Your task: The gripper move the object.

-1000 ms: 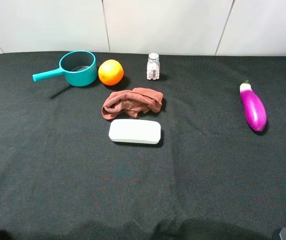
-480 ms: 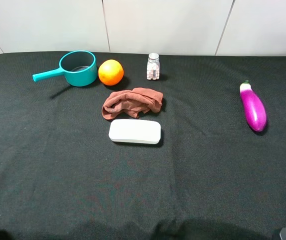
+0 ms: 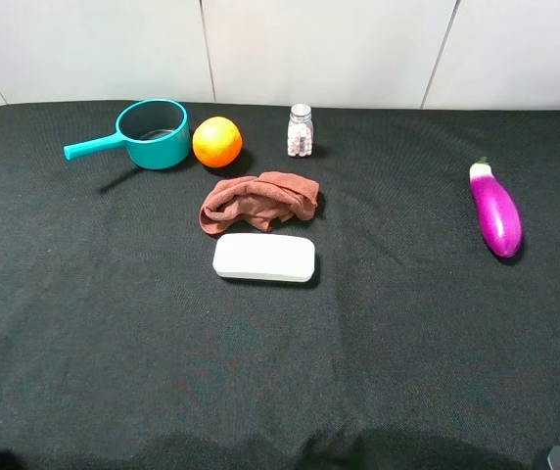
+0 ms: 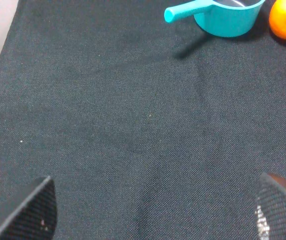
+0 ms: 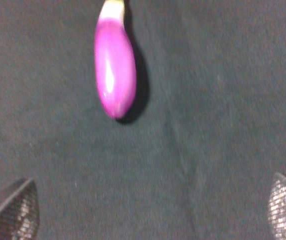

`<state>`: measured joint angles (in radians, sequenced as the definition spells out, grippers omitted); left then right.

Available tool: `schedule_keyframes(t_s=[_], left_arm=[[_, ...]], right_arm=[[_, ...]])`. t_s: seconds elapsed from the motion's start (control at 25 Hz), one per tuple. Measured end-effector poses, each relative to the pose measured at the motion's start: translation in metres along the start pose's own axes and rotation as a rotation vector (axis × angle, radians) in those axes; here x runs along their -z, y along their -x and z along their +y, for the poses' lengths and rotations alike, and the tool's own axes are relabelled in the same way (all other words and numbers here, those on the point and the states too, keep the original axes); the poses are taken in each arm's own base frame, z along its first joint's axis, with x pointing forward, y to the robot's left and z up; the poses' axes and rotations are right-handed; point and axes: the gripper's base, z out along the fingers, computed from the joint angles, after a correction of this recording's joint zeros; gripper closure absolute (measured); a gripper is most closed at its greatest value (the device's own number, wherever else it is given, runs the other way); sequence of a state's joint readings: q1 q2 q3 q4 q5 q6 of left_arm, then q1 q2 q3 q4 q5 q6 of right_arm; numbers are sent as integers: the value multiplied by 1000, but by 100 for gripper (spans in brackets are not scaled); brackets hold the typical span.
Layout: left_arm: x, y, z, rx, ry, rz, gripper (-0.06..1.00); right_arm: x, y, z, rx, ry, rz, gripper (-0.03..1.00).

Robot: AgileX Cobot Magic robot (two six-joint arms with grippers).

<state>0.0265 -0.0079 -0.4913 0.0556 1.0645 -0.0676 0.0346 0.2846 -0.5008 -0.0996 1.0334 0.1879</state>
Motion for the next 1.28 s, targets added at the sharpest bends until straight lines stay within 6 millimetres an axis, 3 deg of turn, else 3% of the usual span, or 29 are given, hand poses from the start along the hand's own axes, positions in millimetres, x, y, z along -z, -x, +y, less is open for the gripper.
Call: schedule_keyframes(t_s=[0.52,1.28], left_arm=[[0,0,0,0,0,0,11],[0,0,0,0,0,0,11]], right_arm=[[36,-25,-8,-25,37,-288,27],[37,-25,-8,-24,34,-294,27]])
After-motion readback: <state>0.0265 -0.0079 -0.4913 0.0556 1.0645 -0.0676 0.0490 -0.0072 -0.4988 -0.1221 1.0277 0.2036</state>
